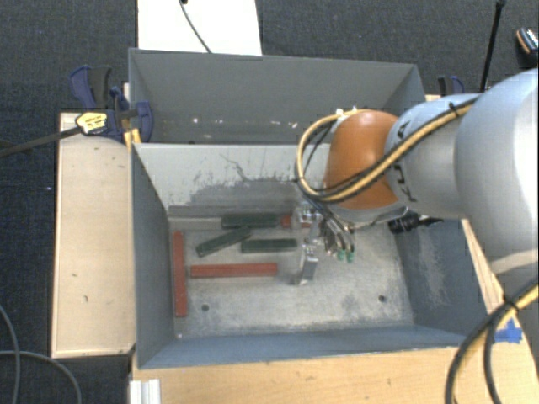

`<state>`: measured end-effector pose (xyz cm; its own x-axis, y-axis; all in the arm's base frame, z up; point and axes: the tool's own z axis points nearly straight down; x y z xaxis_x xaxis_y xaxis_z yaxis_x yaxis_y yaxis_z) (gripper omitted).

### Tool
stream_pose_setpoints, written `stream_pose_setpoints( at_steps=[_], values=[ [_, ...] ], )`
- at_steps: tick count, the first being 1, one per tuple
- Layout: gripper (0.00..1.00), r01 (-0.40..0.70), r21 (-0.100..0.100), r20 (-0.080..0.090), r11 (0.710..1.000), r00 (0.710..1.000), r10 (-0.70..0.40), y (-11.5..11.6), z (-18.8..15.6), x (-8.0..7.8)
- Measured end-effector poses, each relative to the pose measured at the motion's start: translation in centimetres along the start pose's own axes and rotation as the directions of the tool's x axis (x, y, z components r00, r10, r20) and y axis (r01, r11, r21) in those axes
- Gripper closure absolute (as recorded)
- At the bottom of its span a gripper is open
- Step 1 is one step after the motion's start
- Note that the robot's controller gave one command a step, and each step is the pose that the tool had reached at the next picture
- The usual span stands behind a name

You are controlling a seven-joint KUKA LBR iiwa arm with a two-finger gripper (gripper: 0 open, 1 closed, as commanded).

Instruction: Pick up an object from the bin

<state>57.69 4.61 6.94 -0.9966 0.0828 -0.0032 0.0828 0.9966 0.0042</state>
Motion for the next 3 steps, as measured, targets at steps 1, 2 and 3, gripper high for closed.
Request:
stream_pose_setpoints(
  at_steps=[1, 2, 3],
  values=[
    [0.00, -0.095, 0.001, 0.001, 0.995, 0.995, 0.095, 7.6, -0.1, 0.5],
    [1.00, -0.096, 0.004, 0.000, 0.995, 0.995, 0.096, 7.2, -0.1, 0.4],
    [1.00, 0.009, 0.001, 0.008, 1.000, 1.000, -0.009, 8.5, -18.7, 0.8]
  ],
)
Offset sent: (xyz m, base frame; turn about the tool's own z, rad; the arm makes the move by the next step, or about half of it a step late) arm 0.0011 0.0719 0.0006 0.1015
